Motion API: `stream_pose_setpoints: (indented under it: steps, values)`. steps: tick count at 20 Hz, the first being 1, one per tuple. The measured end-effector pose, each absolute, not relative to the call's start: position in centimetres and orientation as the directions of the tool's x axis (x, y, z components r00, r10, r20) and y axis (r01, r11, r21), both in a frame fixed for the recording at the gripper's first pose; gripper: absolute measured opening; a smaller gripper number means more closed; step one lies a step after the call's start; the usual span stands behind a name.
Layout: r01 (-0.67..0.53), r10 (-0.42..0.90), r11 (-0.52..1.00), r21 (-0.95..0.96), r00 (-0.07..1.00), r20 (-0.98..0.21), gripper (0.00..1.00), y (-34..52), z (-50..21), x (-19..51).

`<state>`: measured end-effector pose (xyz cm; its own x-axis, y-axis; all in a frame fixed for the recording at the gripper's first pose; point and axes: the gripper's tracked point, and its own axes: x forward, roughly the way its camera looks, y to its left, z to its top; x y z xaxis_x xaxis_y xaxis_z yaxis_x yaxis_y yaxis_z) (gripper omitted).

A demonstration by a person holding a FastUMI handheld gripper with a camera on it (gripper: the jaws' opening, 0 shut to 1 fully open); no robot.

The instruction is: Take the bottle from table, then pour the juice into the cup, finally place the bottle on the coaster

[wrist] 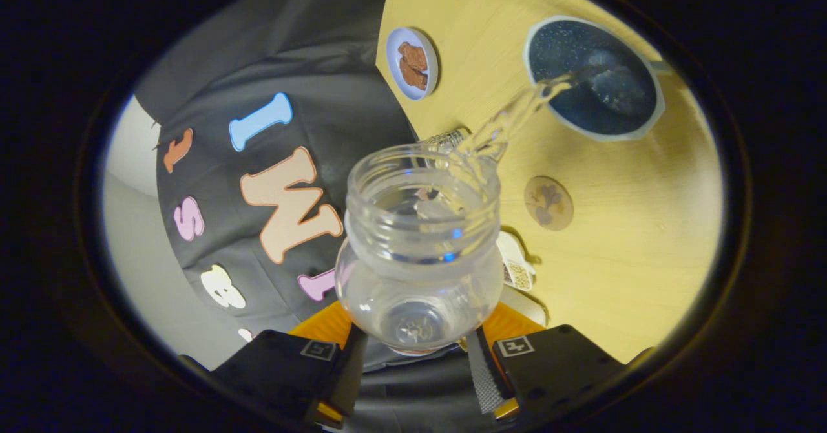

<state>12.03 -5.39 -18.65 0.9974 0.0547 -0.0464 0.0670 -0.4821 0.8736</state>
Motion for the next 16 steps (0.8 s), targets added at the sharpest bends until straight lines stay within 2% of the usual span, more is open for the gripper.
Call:
stream_pose_setpoints:
  steps: [16]
  values:
    - [0.046, 0.073, -0.562, 0.826, 0.997, -0.006, 0.75, -5.4, -17.0, 11.6]
